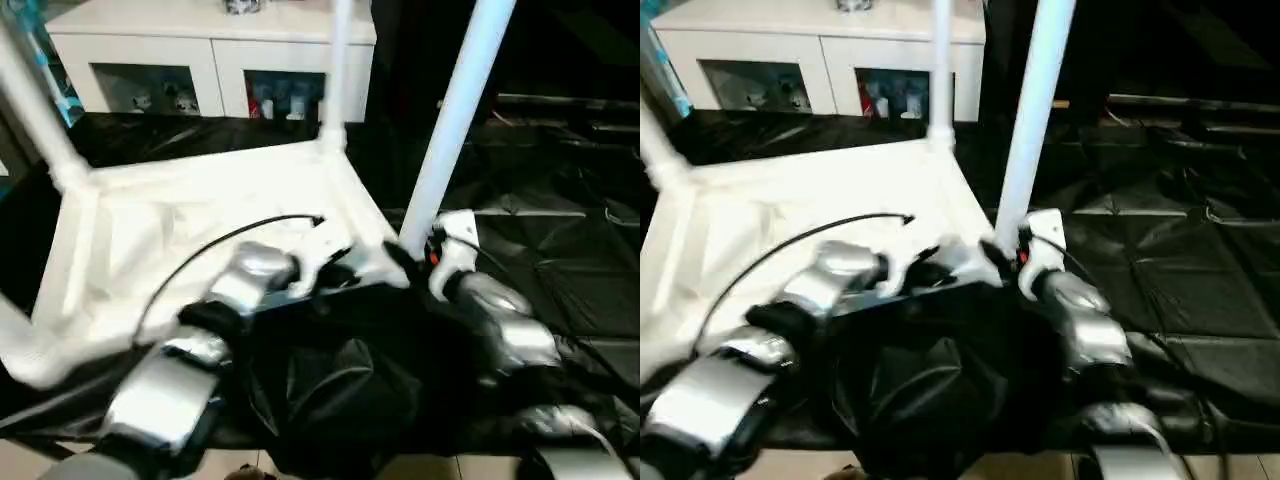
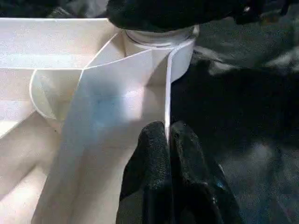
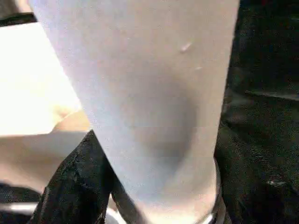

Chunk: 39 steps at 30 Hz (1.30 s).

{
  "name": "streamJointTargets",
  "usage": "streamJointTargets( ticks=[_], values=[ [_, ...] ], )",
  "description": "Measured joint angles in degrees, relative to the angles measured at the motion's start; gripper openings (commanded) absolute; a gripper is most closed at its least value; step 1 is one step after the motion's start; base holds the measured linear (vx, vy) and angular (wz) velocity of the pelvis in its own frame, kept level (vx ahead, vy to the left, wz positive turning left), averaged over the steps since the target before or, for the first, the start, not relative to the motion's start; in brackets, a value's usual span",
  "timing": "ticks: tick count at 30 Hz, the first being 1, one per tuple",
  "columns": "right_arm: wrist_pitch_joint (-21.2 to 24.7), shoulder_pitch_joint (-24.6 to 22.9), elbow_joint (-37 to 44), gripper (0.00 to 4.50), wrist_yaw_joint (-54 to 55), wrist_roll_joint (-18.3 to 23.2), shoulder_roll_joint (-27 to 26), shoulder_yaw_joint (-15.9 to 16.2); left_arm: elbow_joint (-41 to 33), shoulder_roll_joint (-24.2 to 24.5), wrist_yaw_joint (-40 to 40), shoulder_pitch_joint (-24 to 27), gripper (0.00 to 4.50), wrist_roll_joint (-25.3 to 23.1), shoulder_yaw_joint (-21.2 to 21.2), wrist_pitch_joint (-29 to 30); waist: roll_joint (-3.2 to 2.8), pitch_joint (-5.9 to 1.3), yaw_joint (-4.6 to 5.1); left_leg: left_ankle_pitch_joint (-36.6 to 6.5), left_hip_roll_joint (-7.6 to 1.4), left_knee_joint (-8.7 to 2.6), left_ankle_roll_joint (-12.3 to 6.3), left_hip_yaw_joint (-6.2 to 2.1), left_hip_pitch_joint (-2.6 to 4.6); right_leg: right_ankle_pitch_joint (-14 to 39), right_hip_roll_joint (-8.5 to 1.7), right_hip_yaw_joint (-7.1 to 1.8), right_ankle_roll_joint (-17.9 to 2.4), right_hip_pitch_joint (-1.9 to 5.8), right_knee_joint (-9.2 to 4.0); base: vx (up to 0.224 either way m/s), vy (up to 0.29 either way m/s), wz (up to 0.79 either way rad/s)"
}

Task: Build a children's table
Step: Rotate leg to tighten

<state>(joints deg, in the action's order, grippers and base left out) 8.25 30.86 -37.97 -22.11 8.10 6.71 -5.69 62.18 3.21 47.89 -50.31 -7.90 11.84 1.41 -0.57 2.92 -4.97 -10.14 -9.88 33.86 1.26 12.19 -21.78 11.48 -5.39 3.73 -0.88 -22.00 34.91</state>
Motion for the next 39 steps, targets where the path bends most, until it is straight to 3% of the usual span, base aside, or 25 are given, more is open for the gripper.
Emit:
streamJointTargets(
  ticks=[1, 2, 8, 10, 13, 25, 26, 39],
  values=[
    [-0.42, 0.14, -0.35, 2.65, 0.02, -0.11, -0.11, -0.06, 0.10, -0.03, -0.04, -0.04, 0.00, 0.00, -0.18, -0.01, -0.02, -0.01, 0.01, 0.00, 0.00, -0.02, 0.00, 0.00, 0.00, 0.00, 0.00, 0.00, 0.00, 0.00, -0.01, 0.000, 0.000, 0.00],
    [-0.97, 0.14, -0.60, 3.21, 0.02, -0.18, -0.18, -0.06, 0.14, -0.03, -0.04, -0.07, 0.00, 0.00, -0.21, -0.03, -0.02, -0.01, -0.01, 0.00, 0.00, -0.03, 0.00, 0.00, 0.00, 0.01, 0.00, 0.01, 0.02, 0.00, -0.01, 0.000, 0.000, 0.00],
    [-1.30, 0.13, -0.62, 3.81, -5.93, -0.98, 0.99, 0.46, -0.09, 1.24, 3.45, 0.13, 0.00, 0.05, -0.37, -1.03, -0.01, 0.00, 0.05, 0.00, -0.01, -0.08, 0.00, 0.00, -0.05, 0.03, 0.01, 0.03, 0.06, -0.06, -0.01, 0.000, 0.000, 0.00],
    [-0.87, 0.13, -0.35, 3.81, -10.58, -0.95, 2.51, 2.06, -0.56, 2.68, 6.04, 0.59, 0.00, 0.24, -0.30, -1.92, -0.01, 0.00, 0.25, 0.00, -0.04, -0.11, 0.00, -0.01, -0.05, 0.05, 0.04, 0.03, 0.09, -0.08, -0.01, 0.000, 0.000, 0.00],
    [0.53, -0.91, 2.30, 3.81, -21.76, -0.32, 7.40, 6.02, -3.52, 5.25, 12.80, 2.36, 0.00, 0.46, 0.45, -3.36, -0.03, 0.02, -0.21, 0.00, -0.07, -0.21, 0.00, -0.03, -0.13, 0.13, 0.05, 0.10, 0.21, -0.16, -0.01, 0.000, 0.000, 0.00],
    [4.08, -4.17, 9.91, 3.81, -46.69, 3.49, 16.21, 12.44, -11.97, 11.92, 30.77, 7.02, 0.00, 3.05, 2.17, -3.83, -0.14, 0.12, -1.29, -0.01, -0.11, -0.10, -0.02, 0.00, -0.40, 0.22, 0.05, 0.12, 0.25, -0.34, 0.03, 0.000, 0.000, 0.00],
    [4.32, -4.35, 10.20, 3.55, -47.56, 3.49, 16.54, 12.86, -12.36, 12.14, 31.54, 7.25, 0.00, 3.11, 2.26, -3.70, -0.15, 0.13, -1.39, 0.00, -0.11, -0.10, -0.02, 0.00, -0.40, 0.22, 0.04, 0.12, 0.25, -0.34, 0.03, 0.000, 0.000, 0.00],
    [6.07, -6.52, 12.62, 2.73, -46.39, 3.56, 15.44, 12.42, -13.61, 12.43, 31.82, 7.93, 0.00, 3.29, 2.74, -2.89, -0.14, 0.14, -1.71, 0.00, -0.11, -0.08, -0.02, 0.00, -0.40, 0.22, 0.04, 0.12, 0.23, -0.32, 0.04, 0.000, 0.000, 0.00]
  ],
)
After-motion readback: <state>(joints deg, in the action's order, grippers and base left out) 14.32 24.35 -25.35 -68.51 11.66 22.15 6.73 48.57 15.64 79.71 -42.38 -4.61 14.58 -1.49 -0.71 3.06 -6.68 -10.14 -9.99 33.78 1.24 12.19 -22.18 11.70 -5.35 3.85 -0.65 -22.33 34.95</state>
